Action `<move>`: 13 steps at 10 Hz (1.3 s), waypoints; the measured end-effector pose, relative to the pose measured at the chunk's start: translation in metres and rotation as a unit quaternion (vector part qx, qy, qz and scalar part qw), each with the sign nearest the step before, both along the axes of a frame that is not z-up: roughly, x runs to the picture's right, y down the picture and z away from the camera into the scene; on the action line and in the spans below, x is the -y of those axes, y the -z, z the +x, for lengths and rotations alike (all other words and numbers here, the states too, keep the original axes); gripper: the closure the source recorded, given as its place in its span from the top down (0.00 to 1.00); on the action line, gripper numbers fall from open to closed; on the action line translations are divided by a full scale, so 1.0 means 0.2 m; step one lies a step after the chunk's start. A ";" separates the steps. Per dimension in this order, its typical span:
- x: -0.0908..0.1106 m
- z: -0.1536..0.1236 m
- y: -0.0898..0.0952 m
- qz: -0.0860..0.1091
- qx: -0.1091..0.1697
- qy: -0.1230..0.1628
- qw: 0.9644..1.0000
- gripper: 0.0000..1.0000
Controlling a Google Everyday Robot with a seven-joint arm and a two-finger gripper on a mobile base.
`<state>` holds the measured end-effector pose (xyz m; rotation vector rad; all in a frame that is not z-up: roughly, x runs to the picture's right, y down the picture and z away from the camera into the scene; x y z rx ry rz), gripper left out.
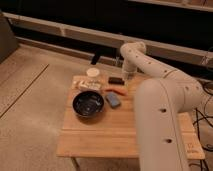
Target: Place the pepper in the ceramic cup
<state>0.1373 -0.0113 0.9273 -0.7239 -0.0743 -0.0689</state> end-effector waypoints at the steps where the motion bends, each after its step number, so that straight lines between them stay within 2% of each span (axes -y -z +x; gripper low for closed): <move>1: -0.04 -0.01 -0.04 -0.010 0.000 -0.003 1.000 0.65; 3: -0.10 -0.04 -0.10 -0.024 0.007 -0.008 1.000 0.65; 7: -0.14 -0.09 -0.22 -0.034 0.030 0.021 0.999 0.65; 11: -0.13 -0.06 -0.32 -0.018 0.026 0.028 0.999 0.65; 13: -0.15 -0.08 -0.34 -0.022 0.030 0.026 0.999 0.65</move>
